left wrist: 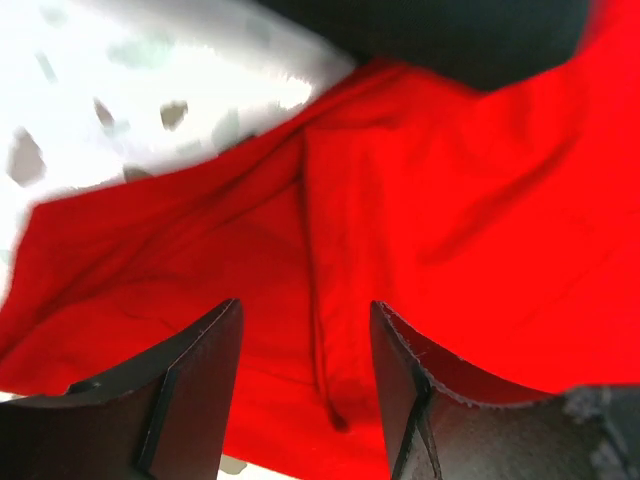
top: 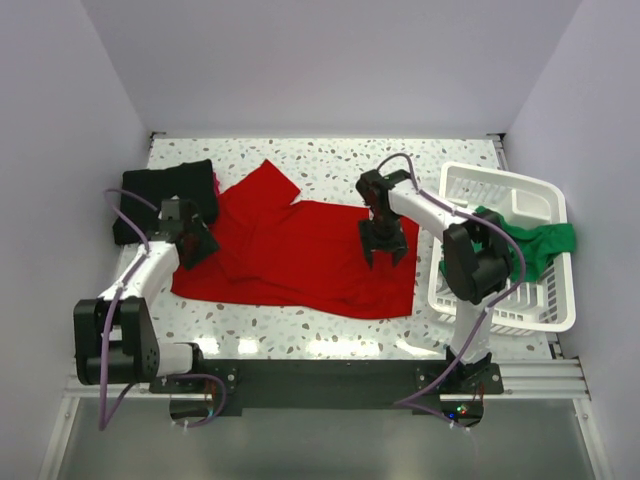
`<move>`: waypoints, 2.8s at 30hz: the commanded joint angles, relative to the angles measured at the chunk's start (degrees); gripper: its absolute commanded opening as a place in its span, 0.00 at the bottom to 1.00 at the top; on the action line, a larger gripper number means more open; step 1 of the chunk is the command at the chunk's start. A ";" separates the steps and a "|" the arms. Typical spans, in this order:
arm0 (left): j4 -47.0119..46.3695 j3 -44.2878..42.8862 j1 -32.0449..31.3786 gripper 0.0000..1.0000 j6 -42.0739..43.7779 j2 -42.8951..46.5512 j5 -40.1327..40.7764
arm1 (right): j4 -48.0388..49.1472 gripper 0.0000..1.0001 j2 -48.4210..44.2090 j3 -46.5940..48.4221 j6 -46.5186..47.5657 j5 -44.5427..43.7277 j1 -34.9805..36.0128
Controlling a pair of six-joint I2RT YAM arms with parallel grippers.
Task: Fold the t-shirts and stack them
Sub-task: Fold the tshirt
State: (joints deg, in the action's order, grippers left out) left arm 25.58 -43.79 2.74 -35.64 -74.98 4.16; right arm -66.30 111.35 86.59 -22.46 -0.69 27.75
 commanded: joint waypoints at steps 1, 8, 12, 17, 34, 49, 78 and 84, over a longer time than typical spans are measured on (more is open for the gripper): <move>-2.56 1.86 -0.11 0.58 -1.02 -2.36 -3.46 | 2.49 0.60 0.97 -1.06 -1.71 -0.37 0.20; -4.75 4.15 -0.02 0.58 -0.75 -6.67 -6.19 | 4.34 0.56 1.76 -4.84 -2.68 -0.37 0.20; -4.66 3.89 0.07 0.58 0.48 -6.93 -5.13 | 7.59 0.54 2.20 -7.04 -2.85 -0.19 0.20; -4.67 3.89 -0.02 0.58 0.66 -7.64 -5.22 | 9.17 0.50 2.73 -7.40 -2.77 -0.54 0.03; -4.40 4.85 0.07 0.58 0.83 -6.50 -4.52 | 8.82 0.47 2.12 -4.41 -2.15 -1.95 -1.64; -4.22 5.64 0.07 0.58 0.22 -5.79 -4.34 | 8.65 0.17 2.12 -5.46 -1.71 -0.80 -1.82; -5.89 7.23 -0.02 0.58 -0.57 -2.10 -2.49 | -0.93 0.00 -1.22 -3.62 -0.66 -12.58 -11.66; -7.04 6.70 -0.02 0.60 -0.31 -0.44 -3.90 | -0.76 0.00 -1.05 -2.83 -0.22 -13.02 -11.75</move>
State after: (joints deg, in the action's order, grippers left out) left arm 19.77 -37.17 2.76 -35.94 -77.71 0.23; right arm -65.52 111.07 81.14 -23.83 -10.85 16.43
